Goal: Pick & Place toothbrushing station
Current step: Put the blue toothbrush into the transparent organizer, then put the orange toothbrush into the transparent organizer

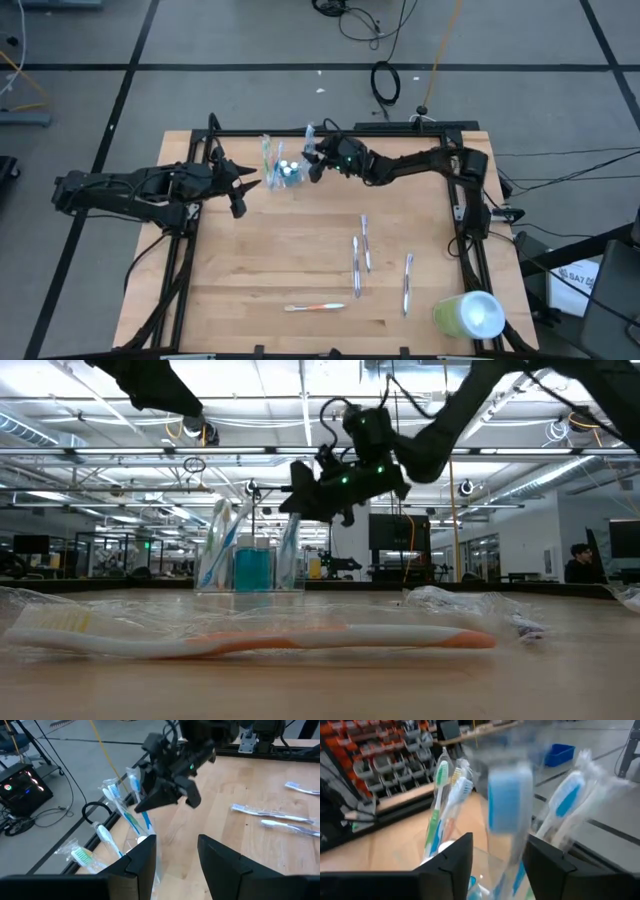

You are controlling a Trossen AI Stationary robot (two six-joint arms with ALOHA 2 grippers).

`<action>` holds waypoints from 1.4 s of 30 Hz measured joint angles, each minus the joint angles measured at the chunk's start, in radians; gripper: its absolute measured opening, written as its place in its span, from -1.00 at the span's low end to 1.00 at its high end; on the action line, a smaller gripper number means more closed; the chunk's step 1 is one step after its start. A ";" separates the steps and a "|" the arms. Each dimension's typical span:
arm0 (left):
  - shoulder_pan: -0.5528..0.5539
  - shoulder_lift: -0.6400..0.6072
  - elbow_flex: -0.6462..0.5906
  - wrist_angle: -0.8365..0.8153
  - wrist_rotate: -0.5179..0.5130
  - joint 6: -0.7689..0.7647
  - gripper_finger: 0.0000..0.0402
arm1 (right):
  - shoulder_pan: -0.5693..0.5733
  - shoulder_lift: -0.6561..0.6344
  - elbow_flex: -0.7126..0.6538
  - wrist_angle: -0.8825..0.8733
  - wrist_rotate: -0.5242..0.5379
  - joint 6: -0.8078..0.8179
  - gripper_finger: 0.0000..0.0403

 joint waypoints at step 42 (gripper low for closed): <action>-0.263 0.357 -0.166 0.452 0.364 -0.162 -0.24 | 0.408 -0.541 -0.349 -0.679 -0.065 0.154 -0.15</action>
